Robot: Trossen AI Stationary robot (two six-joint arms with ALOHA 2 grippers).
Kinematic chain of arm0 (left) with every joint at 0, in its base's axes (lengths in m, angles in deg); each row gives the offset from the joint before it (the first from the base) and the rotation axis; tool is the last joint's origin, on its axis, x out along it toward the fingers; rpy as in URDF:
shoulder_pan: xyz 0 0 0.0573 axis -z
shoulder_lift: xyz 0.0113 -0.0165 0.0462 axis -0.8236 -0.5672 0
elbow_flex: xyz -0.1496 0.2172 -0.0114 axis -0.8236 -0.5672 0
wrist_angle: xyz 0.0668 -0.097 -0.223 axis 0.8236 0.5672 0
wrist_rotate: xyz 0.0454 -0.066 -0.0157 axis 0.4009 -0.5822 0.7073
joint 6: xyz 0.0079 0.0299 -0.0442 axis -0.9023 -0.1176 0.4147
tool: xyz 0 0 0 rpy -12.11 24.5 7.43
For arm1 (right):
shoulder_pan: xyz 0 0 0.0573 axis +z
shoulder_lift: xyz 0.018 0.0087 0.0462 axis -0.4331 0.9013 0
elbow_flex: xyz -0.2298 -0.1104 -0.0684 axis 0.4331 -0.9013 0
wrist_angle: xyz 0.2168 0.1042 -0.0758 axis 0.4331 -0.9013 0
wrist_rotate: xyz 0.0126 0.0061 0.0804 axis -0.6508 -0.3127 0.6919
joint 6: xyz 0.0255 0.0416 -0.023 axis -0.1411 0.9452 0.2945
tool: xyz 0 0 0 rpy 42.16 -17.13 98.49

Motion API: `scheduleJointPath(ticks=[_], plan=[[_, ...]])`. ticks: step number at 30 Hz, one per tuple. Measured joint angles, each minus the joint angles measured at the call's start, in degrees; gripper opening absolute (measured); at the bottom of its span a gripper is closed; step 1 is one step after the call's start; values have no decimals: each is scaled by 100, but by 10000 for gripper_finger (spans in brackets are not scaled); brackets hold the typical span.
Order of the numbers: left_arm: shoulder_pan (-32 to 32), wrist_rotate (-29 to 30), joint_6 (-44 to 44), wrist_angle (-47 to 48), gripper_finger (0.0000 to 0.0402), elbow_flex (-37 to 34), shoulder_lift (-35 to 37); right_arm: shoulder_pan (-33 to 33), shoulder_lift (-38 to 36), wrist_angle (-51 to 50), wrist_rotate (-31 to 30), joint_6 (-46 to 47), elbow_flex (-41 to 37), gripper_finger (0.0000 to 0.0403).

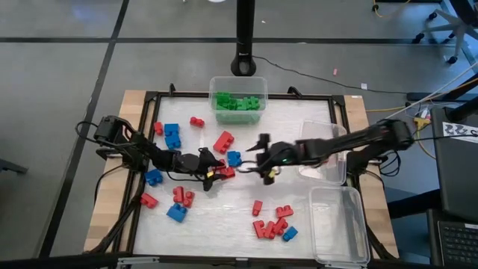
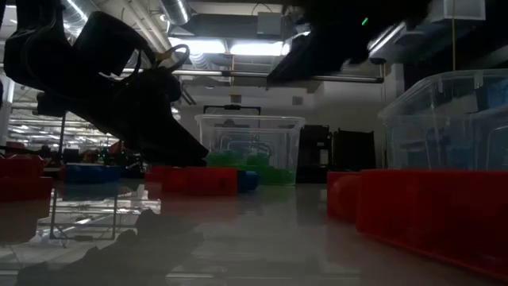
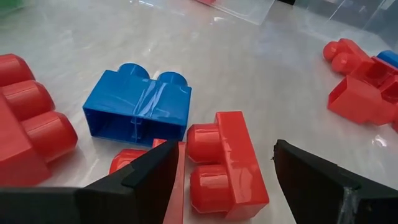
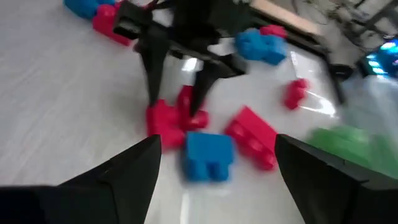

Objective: Sort blocks
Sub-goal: Put the red game piece into the middle right transparent bin

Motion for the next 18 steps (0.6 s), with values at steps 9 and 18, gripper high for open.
scheduleJointPath(ticks=[9, 18], plan=[[-147, 604, 212, 214, 251, -2, -1, 0, 1923, 1851, 621, 353, 324, 315], [-183, 915, 298, 298, 251, -13, -2, 0, 2959, 1850, 297, 496, 901, 315]])
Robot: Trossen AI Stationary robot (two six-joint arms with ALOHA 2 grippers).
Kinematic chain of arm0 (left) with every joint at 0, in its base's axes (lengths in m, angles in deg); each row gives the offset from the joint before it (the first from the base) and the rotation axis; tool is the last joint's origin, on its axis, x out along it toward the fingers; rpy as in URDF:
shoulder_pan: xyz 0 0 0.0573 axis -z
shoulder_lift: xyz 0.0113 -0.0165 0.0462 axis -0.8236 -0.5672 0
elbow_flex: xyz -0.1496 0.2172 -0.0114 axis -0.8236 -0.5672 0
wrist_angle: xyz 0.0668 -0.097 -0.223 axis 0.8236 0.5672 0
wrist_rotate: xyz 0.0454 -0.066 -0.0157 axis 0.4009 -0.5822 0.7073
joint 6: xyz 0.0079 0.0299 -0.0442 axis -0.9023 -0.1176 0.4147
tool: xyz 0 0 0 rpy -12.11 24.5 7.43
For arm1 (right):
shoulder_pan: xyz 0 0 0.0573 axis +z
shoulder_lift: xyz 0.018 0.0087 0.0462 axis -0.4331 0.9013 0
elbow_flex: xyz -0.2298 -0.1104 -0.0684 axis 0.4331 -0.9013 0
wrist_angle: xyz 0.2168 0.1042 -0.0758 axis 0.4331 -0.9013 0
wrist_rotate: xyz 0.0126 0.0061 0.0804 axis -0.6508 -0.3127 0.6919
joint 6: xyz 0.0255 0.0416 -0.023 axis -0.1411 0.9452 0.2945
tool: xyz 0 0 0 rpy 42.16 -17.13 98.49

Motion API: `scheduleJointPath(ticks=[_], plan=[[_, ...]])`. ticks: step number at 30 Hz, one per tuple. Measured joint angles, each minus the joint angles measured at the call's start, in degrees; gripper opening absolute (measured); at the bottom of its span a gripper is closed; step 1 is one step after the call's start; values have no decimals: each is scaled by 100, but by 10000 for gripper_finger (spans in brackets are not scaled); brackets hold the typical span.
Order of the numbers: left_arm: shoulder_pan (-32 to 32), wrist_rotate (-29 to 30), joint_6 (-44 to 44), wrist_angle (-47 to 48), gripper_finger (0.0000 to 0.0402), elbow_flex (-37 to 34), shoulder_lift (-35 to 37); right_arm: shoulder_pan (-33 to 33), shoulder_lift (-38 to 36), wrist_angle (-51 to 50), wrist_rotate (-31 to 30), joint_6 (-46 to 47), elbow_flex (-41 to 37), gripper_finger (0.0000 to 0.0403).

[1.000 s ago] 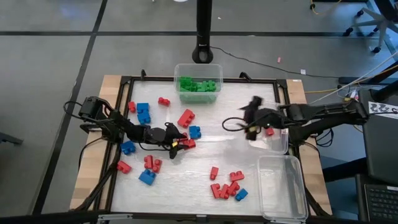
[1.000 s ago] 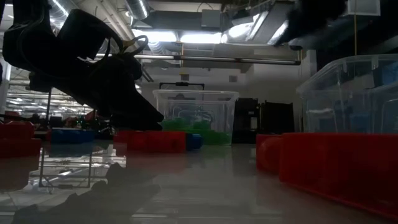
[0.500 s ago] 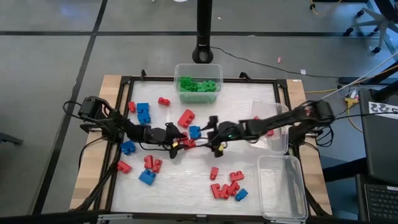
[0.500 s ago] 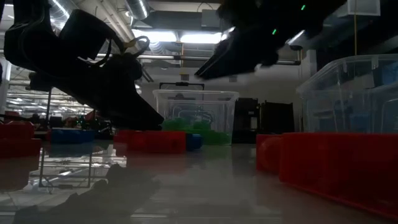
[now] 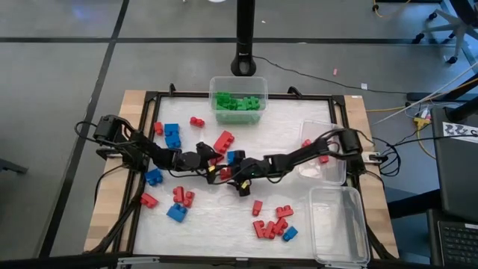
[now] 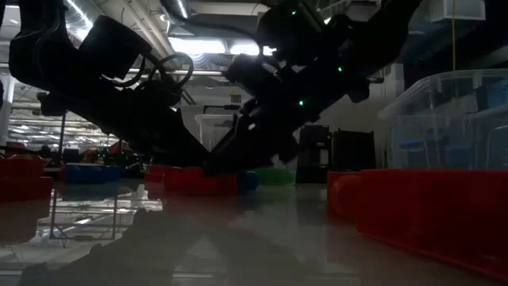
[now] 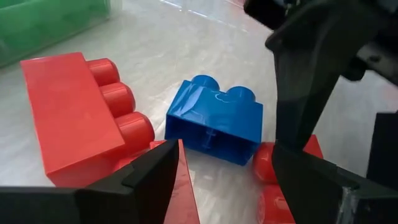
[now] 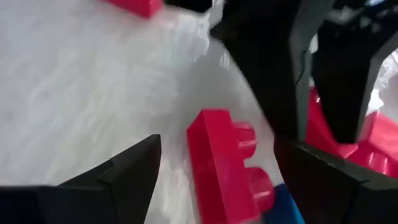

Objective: Sort blocks
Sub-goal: Put the red game piece into the middle right transparent bin

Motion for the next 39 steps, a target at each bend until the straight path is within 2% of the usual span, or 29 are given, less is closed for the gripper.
scheduleJointPath(ticks=[5, 14, 17, 24, 32, 39], plan=[[3, 0, 12, 2, 251, 0, -2, 1, 239, -70, -314, 9, 41, 315], [3, -24, 6, 0, 251, -3, -4, -42, 409, -49, -145, 37, 62, 309], [3, -31, 14, 0, 251, -3, -4, -42, 425, 74, 95, 24, 54, 282], [5, -40, 17, 0, 251, -3, -4, -42, 433, 39, 263, 25, 56, 172], [45, -57, 67, -115, 251, -10, -11, -13, 320, -57, 261, -188, 41, 171], [256, -162, -9, -93, 251, -31, 260, 184, -324, -863, 52, -433, 11, 172]])
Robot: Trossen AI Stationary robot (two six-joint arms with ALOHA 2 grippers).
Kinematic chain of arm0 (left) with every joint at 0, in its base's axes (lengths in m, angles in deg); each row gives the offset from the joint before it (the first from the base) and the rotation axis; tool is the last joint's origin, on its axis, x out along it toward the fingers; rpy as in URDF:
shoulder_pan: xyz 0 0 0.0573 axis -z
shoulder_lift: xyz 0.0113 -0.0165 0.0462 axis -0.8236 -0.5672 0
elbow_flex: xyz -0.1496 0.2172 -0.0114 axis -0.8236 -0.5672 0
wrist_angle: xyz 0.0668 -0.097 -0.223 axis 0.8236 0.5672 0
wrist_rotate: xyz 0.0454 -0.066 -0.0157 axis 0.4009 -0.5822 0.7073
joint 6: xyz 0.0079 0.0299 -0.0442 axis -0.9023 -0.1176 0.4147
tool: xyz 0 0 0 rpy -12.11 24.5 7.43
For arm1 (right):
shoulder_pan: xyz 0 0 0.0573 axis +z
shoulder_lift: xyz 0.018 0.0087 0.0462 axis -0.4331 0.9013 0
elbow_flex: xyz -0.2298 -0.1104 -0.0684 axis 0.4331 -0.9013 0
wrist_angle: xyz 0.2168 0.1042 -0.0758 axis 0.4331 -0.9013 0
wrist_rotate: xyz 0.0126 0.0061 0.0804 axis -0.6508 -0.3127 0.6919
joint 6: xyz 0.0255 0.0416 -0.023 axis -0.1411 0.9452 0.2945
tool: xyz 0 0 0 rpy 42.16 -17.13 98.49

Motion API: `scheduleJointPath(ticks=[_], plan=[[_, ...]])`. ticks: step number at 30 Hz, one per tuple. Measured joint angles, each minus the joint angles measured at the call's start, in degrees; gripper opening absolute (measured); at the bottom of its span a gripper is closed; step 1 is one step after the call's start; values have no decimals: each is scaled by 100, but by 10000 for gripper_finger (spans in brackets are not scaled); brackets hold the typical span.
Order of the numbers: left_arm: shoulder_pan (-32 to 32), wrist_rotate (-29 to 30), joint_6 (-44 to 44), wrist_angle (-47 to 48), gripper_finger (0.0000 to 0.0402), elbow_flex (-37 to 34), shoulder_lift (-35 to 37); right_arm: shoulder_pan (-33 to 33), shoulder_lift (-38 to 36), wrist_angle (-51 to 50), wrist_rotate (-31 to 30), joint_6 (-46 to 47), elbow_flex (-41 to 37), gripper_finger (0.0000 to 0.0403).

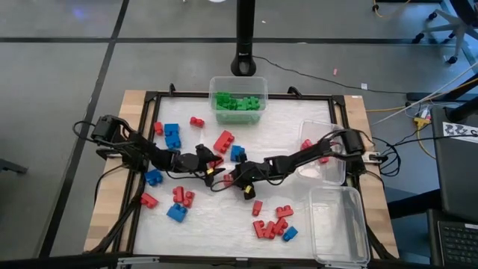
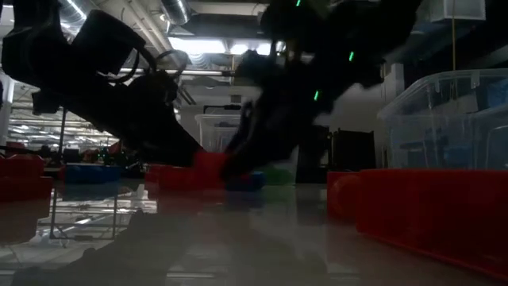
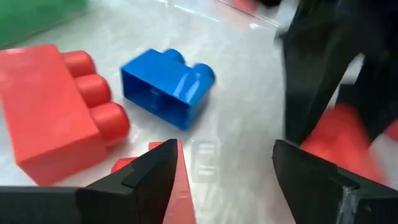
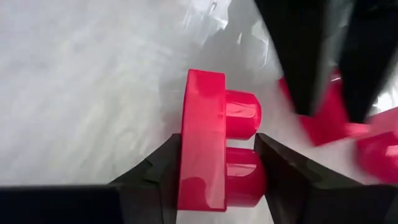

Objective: Sort blocks
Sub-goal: Put the red game piece into the middle right transparent bin

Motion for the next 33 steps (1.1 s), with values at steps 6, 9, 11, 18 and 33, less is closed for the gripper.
scheduleJointPath(ticks=[6, 9, 11, 18, 33], plan=[[106, 16, -114, 490, 251, 7, 597, 190, -864, -1210, -635, -82, 11, 175], [101, 62, -73, 897, 251, 6, 884, 214, -1398, -1786, -956, -82, 14, 176], [101, 74, -61, 1112, 251, 9, 1031, 209, -1767, -2274, -1200, -77, 14, 176], [101, 94, -37, 1533, 251, 11, 1224, 196, -3279, -4138, -2414, 298, 14, 172], [101, 100, -77, 1658, 251, 17, 1211, 196, -5354, -9136, -3774, 4115, -209, 182]])
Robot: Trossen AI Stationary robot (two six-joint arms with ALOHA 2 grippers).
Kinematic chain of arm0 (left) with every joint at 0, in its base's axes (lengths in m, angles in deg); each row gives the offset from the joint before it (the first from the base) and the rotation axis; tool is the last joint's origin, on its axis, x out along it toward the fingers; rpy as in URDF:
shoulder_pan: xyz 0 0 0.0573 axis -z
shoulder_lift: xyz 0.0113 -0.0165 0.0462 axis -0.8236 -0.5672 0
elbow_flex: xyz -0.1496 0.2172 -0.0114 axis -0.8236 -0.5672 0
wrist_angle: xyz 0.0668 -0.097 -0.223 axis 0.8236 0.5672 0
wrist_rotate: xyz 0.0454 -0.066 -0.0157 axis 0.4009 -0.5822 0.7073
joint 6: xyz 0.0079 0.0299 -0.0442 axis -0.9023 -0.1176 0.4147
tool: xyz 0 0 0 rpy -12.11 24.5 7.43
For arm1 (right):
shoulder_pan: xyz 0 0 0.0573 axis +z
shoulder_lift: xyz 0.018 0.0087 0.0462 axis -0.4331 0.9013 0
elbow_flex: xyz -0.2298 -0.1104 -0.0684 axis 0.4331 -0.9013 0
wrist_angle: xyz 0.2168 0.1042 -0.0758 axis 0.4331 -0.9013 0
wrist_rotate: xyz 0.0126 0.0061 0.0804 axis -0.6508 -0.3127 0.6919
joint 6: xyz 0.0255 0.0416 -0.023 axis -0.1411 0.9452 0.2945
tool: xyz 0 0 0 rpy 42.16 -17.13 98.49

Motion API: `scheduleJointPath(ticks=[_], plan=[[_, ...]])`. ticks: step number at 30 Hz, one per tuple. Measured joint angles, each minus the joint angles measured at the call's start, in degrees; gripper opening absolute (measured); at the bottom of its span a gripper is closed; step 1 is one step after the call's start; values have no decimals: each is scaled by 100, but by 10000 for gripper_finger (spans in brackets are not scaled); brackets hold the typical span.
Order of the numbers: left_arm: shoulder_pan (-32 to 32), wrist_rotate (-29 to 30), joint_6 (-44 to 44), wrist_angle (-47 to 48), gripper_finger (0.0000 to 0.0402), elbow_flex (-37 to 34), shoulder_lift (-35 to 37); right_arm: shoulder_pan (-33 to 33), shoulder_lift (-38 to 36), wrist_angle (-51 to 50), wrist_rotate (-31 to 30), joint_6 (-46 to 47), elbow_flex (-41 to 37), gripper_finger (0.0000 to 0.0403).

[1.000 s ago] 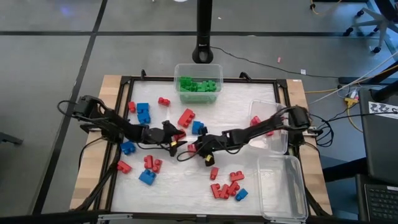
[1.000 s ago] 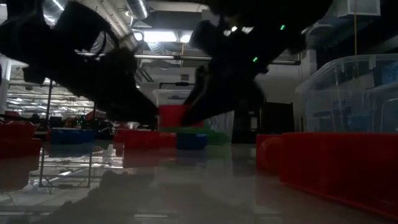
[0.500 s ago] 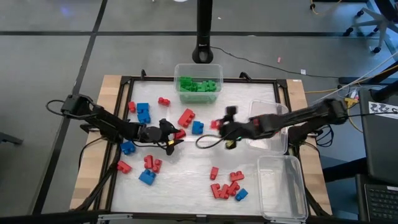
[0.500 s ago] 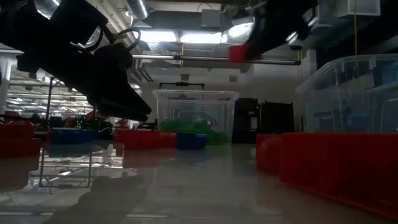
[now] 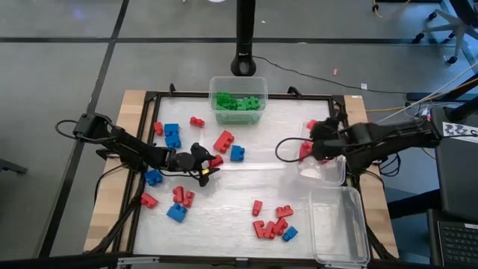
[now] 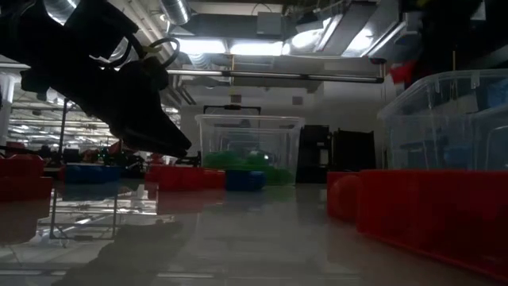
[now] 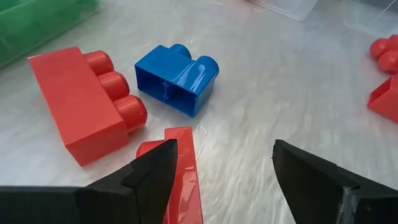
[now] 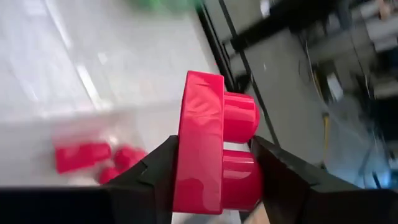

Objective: Sort blocks
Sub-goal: Put the red game piece into the middle right transparent bin

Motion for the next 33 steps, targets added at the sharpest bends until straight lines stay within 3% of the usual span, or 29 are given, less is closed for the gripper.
scheduleJointPath(ticks=[10, 19, 23, 28, 33], plan=[[-4, 2, -2, -4, 251, 2, 2, -4, 42, 340, 757, 647, -1117, 236], [-7, 3, -2, 0, 251, 4, 2, -4, 223, 524, 891, 242, -560, 322], [-13, 296, 129, 13, 251, 4, 2, -2, 223, 1736, 632, -641, -328, 339], [-13, 1055, 541, 234, 251, 4, 8, -2, 397, 4414, 642, -2412, -584, 340], [-41, 1349, 754, 585, 251, 4, 2, -4, 1180, 6552, 1142, -3840, -882, 335]])
